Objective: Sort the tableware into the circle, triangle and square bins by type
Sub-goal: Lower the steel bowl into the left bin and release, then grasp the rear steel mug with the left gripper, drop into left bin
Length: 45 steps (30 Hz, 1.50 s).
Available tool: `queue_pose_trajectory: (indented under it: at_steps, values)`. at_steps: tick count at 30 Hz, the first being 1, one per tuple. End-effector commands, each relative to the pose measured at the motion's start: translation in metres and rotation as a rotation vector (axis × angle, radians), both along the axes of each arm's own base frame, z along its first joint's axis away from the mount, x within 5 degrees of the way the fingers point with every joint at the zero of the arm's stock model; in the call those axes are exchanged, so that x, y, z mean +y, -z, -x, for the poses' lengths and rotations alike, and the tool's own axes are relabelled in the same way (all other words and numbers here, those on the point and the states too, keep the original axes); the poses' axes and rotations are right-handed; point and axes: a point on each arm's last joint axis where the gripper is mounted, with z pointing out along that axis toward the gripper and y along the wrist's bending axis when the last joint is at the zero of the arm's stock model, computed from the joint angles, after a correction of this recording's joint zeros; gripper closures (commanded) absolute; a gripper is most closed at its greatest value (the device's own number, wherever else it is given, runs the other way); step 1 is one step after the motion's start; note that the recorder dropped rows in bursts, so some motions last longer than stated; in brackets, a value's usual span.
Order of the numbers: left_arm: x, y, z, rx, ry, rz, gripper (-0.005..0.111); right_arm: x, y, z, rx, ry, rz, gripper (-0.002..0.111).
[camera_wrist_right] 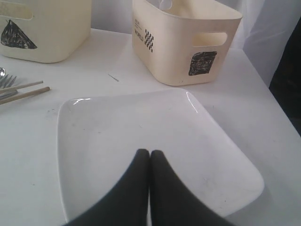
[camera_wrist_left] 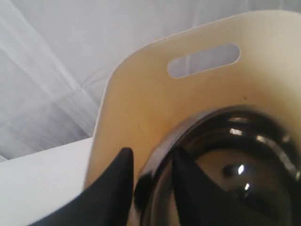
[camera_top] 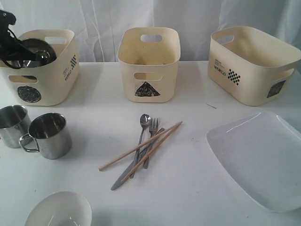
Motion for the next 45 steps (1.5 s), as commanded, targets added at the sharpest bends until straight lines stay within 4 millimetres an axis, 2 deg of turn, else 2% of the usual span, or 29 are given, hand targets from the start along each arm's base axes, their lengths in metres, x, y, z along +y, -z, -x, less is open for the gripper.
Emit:
queue_pose_trajectory:
  at_steps: [1, 4, 5, 7, 8, 10, 11, 16, 27, 36, 38, 39, 43, 45]
  values:
    - [0.0, -0.021, 0.004, -0.035, -0.051, 0.137, 0.047, 0.0, 0.0, 0.0, -0.014, -0.001, 0.005, 0.108]
    - [0.005, -0.042, 0.02, 0.068, -0.111, 0.122, 0.042, 0.0, 0.0, 0.0, -0.014, -0.001, 0.005, 0.108]
    - [0.009, -0.055, 0.04, 0.208, -0.174, 0.093, 0.042, 0.0, 0.0, 0.0, -0.014, -0.001, 0.005, 0.108]
    - [0.016, -0.066, 0.075, 0.473, -0.253, 0.011, 0.042, 0.0, 0.0, 0.0, -0.014, -0.001, 0.005, 0.108]
    - [0.02, -0.065, 0.09, 0.62, -0.291, -0.022, 0.042, 0.0, 0.0, 0.0, -0.014, -0.001, 0.005, 0.108]
    - [0.022, -0.057, 0.106, 0.824, -0.284, -0.091, 0.042, 0.0, 0.0, 0.0, -0.014, -0.001, 0.005, 0.108]
    - [0.021, -0.051, 0.11, 0.871, -0.259, -0.11, 0.042, 0.0, 0.0, 0.0, -0.014, -0.001, 0.005, 0.108]
    - [0.016, -0.037, 0.114, 0.906, -0.228, -0.062, 0.042, 0.0, 0.0, 0.0, -0.014, -0.001, 0.005, 0.108]
    - [0.005, 0.014, 0.11, 0.756, -0.152, 0.047, 0.042, 0.0, 0.0, 0.0, -0.014, -0.001, 0.005, 0.108]
    - [0.003, 0.064, 0.102, 0.874, -0.158, 0.084, 0.043, 0.0, 0.0, 0.0, -0.014, -0.001, 0.005, 0.108]
    - [0.003, 0.071, 0.102, 0.896, -0.158, 0.082, 0.051, 0.0, 0.0, 0.0, -0.014, -0.001, 0.005, 0.108]
    - [0.003, 0.071, 0.103, 0.903, -0.158, 0.082, 0.059, 0.0, 0.0, 0.0, -0.014, -0.001, 0.005, 0.108]
    - [0.004, 0.058, 0.107, 0.898, -0.16, 0.068, 0.107, 0.0, 0.0, 0.0, -0.014, -0.001, 0.005, 0.108]
    - [0.006, 0.042, 0.109, 0.862, -0.155, 0.038, 0.106, 0.0, 0.0, 0.0, -0.014, -0.001, 0.005, 0.108]
